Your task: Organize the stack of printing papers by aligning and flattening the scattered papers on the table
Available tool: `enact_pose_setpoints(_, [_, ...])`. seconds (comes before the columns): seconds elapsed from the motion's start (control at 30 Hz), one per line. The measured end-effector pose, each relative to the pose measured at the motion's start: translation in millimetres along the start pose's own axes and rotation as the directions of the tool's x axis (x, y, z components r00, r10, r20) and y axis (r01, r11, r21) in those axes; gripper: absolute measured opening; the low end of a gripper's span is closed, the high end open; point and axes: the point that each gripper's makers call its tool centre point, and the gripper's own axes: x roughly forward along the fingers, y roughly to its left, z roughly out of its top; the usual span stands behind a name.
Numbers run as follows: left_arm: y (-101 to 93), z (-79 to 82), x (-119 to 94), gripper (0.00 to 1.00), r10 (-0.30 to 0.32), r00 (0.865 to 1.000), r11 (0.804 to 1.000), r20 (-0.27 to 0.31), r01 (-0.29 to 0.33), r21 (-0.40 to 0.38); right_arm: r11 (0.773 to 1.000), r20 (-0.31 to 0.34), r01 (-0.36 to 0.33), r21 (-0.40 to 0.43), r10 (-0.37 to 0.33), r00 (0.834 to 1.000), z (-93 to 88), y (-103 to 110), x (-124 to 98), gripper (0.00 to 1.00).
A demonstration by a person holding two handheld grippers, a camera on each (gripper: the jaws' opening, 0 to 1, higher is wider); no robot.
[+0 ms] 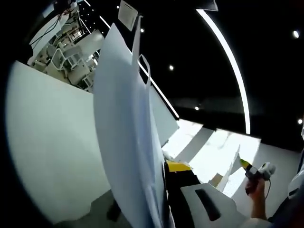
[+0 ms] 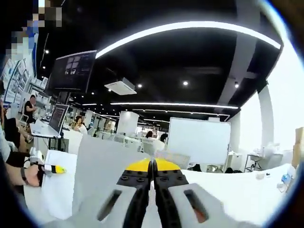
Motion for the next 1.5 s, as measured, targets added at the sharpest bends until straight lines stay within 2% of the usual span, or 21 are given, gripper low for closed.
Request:
enact_pose_setpoints(0.27, [1.8, 1.7, 0, 0.08, 0.0, 1.0, 1.0, 0.008, 0.0, -0.014, 1.0, -0.059, -0.027, 0.0, 0.027, 0.998, -21.2, 11, 22, 0.0])
enact_pose_setpoints(0.7, [-1.6, -1.8, 0, 0.08, 0.003, 1.0, 1.0, -0.003, -0.003, 0.021, 0.994, -0.1, -0.096, 0.059, 0.102, 0.99, -38.1, 31, 42, 0.0])
enact_pose_setpoints(1.2, [-3.8, -5.8, 1, 0.08, 0.003, 1.0, 0.999, -0.023, -0.001, 0.053, 0.989, -0.149, -0.097, 0.114, 0.113, 0.982, -67.5, 41, 77, 0.0])
enact_pose_setpoints(1.5, [-2.9, -5.5, 1, 0.09, 0.002, 1.0, 0.998, -0.026, 0.0, 0.06, 0.99, -0.17, -0.101, 0.102, 0.118, 0.978, -77.0, 52, 95, 0.0])
